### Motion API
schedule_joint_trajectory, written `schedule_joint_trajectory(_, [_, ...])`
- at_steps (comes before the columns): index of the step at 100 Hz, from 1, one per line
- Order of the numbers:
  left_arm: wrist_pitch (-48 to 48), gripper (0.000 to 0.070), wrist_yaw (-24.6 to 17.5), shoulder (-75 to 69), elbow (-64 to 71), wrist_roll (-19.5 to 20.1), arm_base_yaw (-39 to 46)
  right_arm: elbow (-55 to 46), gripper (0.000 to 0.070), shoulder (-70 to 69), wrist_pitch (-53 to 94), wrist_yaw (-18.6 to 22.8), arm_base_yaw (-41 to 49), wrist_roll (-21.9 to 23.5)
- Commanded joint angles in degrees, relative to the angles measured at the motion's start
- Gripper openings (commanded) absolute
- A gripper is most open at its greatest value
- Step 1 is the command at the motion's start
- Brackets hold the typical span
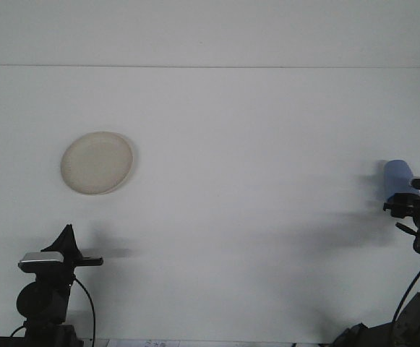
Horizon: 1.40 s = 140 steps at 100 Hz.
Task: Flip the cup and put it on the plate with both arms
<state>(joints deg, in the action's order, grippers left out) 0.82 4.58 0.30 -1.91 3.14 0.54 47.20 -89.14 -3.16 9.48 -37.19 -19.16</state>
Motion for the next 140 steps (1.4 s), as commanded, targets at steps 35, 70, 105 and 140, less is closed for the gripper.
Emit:
schedule_joint_trajectory(35, [0.7,0.0013,0.2,-0.1,1.1,0.3,0.2,0.5,0.0186,-7.7,-11.5,6.2,-0.3,-1.0])
schedule_joint_trajectory(70, [0.7,0.0013,0.2,-0.1,1.1,0.3,0.2,0.5,0.0000,-7.6,-14.2,7.1,-0.3,1.8])
schedule_joint_trajectory(105, [0.7,0.0013,0.2,-0.1,1.1,0.3,0.2,0.5,0.0000,4.9,-6.8,-5.4,4.3,15.6])
schedule_joint_trajectory(140, [0.7,0.0013,0.2,-0.1,1.1,0.3,0.2,4.2,0.0000,25.9,17.7,-8.3,22.9,22.6])
